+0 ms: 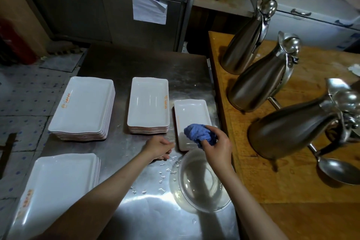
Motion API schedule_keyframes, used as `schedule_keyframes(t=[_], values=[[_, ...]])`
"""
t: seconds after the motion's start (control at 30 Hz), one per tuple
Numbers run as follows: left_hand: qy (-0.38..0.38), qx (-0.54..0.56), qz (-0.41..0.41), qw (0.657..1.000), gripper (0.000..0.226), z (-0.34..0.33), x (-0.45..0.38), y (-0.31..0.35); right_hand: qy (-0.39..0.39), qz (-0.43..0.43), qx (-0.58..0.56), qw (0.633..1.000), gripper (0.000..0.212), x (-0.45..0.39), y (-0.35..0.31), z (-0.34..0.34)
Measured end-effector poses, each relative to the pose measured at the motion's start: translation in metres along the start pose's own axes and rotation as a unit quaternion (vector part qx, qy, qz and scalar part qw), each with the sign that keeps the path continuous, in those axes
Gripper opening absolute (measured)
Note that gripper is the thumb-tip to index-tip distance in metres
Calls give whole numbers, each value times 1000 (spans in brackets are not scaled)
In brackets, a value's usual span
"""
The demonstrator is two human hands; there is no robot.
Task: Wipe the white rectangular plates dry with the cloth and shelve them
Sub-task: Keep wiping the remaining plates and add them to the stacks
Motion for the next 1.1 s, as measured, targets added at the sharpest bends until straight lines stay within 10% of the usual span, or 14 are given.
schedule_keyframes(t=[0.8,1.1], values=[[63,-268,-61,959,27,-40,-32,15,32,-38,-41,998,38,-22,25,37],[78,-182,-84,977,17,-50,-25,7,35,-44,-52,997,37,-21,28,40]])
Point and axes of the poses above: each hand's wrist, its own x-axis away from the middle knuckle, its own z-axis out of the back of the hand, y = z × x, the point moved 1 cm from there along -x, towards the middle knuckle, and after that the axes turned 8 degrees about -z, right-handed, at the moved point
